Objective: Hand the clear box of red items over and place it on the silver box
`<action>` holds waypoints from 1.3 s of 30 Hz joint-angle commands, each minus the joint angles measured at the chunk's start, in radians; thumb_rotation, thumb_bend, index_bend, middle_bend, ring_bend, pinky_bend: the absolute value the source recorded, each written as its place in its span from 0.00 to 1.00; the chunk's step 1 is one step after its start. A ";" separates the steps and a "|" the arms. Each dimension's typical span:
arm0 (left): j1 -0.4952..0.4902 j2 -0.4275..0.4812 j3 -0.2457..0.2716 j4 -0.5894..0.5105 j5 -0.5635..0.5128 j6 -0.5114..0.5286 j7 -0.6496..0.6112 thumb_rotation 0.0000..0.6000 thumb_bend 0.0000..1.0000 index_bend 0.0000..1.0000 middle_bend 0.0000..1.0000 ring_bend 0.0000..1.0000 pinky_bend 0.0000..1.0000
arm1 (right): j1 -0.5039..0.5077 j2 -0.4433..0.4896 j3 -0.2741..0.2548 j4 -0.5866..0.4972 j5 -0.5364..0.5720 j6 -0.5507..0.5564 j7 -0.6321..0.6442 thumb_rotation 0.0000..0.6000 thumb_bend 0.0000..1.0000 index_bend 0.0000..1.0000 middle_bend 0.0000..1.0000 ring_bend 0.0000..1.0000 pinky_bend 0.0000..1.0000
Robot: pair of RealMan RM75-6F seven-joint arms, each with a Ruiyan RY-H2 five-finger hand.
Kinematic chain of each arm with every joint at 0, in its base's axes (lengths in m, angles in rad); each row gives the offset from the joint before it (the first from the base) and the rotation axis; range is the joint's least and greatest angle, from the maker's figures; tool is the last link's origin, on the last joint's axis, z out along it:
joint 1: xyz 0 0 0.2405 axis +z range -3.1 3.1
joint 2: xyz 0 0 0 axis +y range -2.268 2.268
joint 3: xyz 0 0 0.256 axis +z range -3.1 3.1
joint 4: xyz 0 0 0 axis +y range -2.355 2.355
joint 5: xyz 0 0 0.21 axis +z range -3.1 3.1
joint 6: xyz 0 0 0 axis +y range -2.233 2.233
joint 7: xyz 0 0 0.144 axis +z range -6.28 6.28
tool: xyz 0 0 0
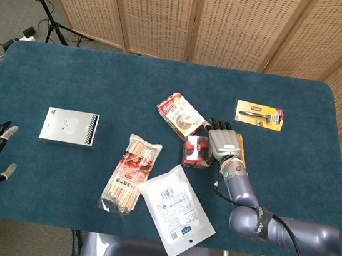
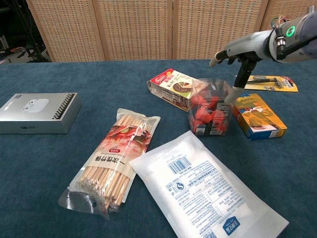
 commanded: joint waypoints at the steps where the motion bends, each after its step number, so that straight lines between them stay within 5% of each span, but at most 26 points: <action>1: 0.000 0.000 0.000 0.000 0.000 -0.001 -0.001 1.00 0.32 0.07 0.00 0.00 0.00 | 0.019 0.034 -0.020 -0.050 0.037 0.071 -0.063 1.00 0.11 0.00 0.00 0.00 0.00; 6: -0.002 0.000 0.001 -0.001 -0.001 -0.006 -0.004 1.00 0.32 0.07 0.00 0.00 0.00 | -0.016 0.121 -0.040 -0.180 -0.030 0.198 -0.077 1.00 0.20 0.00 0.00 0.00 0.00; 15: -0.004 -0.007 0.004 -0.007 0.000 -0.011 0.017 1.00 0.32 0.07 0.00 0.00 0.00 | -0.281 0.243 -0.175 -0.316 -0.450 0.394 0.118 1.00 0.24 0.00 0.00 0.00 0.00; 20: -0.003 -0.007 0.005 -0.020 -0.002 -0.014 0.022 1.00 0.32 0.07 0.00 0.00 0.00 | -0.481 0.192 -0.284 -0.186 -0.788 0.533 0.292 1.00 0.26 0.00 0.00 0.00 0.00; 25: -0.003 -0.014 0.005 -0.025 -0.007 -0.014 0.046 1.00 0.32 0.07 0.00 0.00 0.00 | -0.632 0.133 -0.331 -0.025 -0.956 0.614 0.431 1.00 0.16 0.00 0.00 0.00 0.00; 31: -0.007 -0.027 0.005 -0.032 -0.022 -0.031 0.069 1.00 0.32 0.07 0.00 0.00 0.00 | -0.765 0.058 -0.333 0.158 -1.040 0.687 0.550 1.00 0.15 0.00 0.00 0.00 0.00; 39: -0.017 -0.047 -0.004 -0.041 -0.042 -0.048 0.103 1.00 0.30 0.07 0.00 0.00 0.00 | -0.847 0.005 -0.292 0.304 -1.035 0.623 0.644 1.00 0.15 0.00 0.00 0.00 0.00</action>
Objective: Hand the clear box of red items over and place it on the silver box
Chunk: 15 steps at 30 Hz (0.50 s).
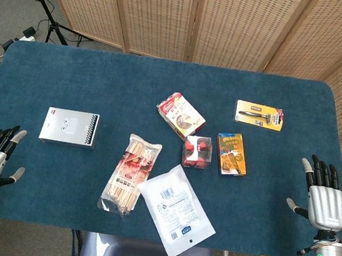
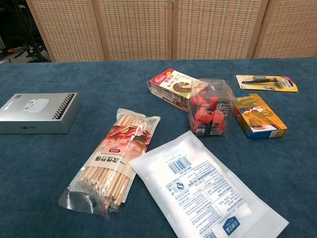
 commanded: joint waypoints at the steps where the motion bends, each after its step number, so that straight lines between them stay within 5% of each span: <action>1: -0.005 -0.005 -0.004 -0.009 -0.005 -0.005 0.003 1.00 0.30 0.07 0.00 0.00 0.00 | -0.030 -0.025 0.024 0.052 -0.002 -0.035 0.043 1.00 0.16 0.00 0.00 0.00 0.00; 7: -0.040 0.015 -0.027 -0.068 -0.019 -0.046 0.009 1.00 0.28 0.07 0.00 0.00 0.00 | -0.050 -0.030 0.054 0.087 -0.024 -0.065 0.061 1.00 0.16 0.00 0.00 0.00 0.00; 15: -0.185 0.101 -0.149 -0.226 -0.104 -0.180 0.081 1.00 0.28 0.07 0.00 0.00 0.00 | -0.089 -0.015 0.104 0.077 -0.082 -0.067 0.082 1.00 0.16 0.00 0.00 0.00 0.00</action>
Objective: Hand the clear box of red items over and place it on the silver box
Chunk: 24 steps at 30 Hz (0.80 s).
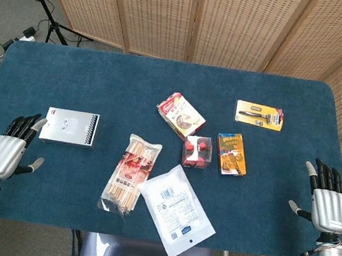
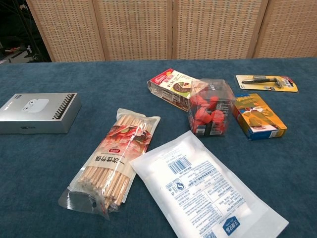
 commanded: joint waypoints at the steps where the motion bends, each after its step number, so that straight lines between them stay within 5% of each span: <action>1: -0.085 0.047 -0.072 -0.070 -0.075 -0.096 0.013 1.00 0.28 0.07 0.00 0.00 0.00 | -0.013 0.007 0.018 -0.002 -0.007 -0.013 0.012 1.00 0.16 0.00 0.00 0.00 0.00; 12: -0.435 0.103 -0.259 -0.128 -0.485 -0.478 0.058 1.00 0.22 0.07 0.00 0.00 0.00 | -0.040 0.028 0.073 0.012 -0.025 -0.076 0.084 1.00 0.16 0.00 0.00 0.00 0.00; 18: -0.650 0.064 -0.248 -0.082 -0.752 -0.588 0.172 1.00 0.21 0.07 0.00 0.00 0.00 | -0.049 0.036 0.089 0.021 -0.040 -0.100 0.121 1.00 0.16 0.00 0.00 0.00 0.00; 24: -0.904 -0.018 -0.183 -0.017 -1.094 -0.630 0.272 1.00 0.21 0.07 0.00 0.00 0.00 | -0.064 0.050 0.112 0.033 -0.044 -0.116 0.184 1.00 0.16 0.00 0.00 0.00 0.00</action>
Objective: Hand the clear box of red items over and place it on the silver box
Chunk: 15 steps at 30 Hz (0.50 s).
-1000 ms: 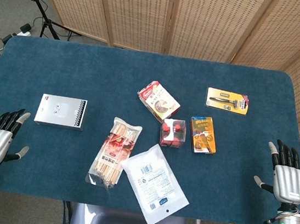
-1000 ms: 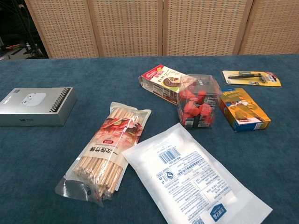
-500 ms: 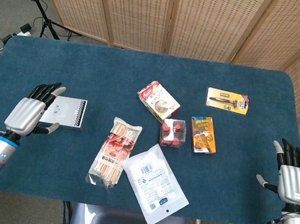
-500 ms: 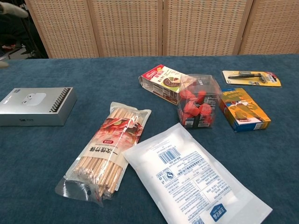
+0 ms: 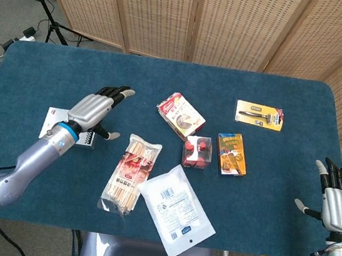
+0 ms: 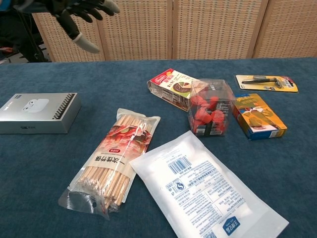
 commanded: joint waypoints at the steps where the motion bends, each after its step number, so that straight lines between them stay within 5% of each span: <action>1: -0.228 -0.077 0.050 0.064 -0.284 -0.074 0.095 1.00 0.21 0.07 0.00 0.00 0.00 | -0.010 0.010 0.013 0.006 -0.002 -0.010 0.032 1.00 0.16 0.00 0.00 0.00 0.00; 6: -0.397 -0.135 0.086 0.134 -0.503 -0.138 0.102 1.00 0.21 0.07 0.00 0.00 0.00 | -0.023 0.023 0.030 0.011 -0.009 -0.004 0.071 1.00 0.16 0.00 0.00 0.00 0.00; 15: -0.675 -0.350 0.163 0.299 -0.727 -0.027 0.214 1.00 0.21 0.04 0.00 0.00 0.00 | -0.046 0.038 0.064 0.042 0.003 -0.029 0.147 1.00 0.16 0.00 0.00 0.00 0.00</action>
